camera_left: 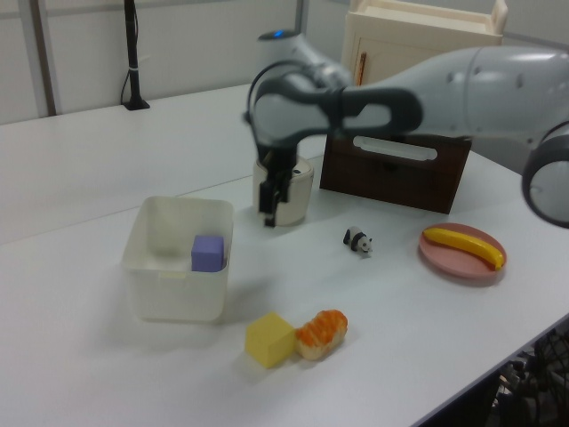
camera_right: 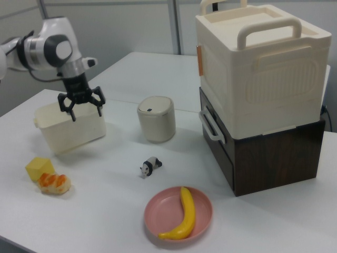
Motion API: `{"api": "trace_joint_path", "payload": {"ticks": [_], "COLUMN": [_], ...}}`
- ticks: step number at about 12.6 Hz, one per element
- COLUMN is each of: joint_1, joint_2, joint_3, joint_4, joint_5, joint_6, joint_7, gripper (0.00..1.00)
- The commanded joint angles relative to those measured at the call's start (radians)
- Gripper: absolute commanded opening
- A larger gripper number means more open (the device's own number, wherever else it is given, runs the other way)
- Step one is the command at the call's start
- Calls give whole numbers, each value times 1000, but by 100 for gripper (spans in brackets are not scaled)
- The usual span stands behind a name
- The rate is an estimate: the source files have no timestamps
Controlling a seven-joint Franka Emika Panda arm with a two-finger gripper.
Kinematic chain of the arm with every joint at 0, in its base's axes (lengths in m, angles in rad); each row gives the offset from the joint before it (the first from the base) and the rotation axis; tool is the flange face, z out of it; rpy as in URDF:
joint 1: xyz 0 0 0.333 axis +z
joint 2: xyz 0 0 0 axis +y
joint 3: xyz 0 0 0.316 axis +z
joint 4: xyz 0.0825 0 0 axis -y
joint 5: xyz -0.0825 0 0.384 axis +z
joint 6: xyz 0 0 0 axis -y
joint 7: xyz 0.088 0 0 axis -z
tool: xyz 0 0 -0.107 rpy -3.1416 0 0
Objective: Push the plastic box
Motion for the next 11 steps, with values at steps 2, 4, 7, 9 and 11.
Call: {"api": "trace_joint_path", "payload": {"ticks": [2,4,7,9,11], "joint_1": [-247,-312,-355,-346,-347], "joint_2": [-139,-171,-182,-179,-178], "joint_3": [128,137,140,130,131], "joint_4": [-43,-43,-40,-28,-28], "joint_5": [7,7,9,9,28], "joint_6": [-74,-72,-69,-75,-75], "joint_7": [296,405,403,413,413], "gripper": [100,100,100,100,100]}}
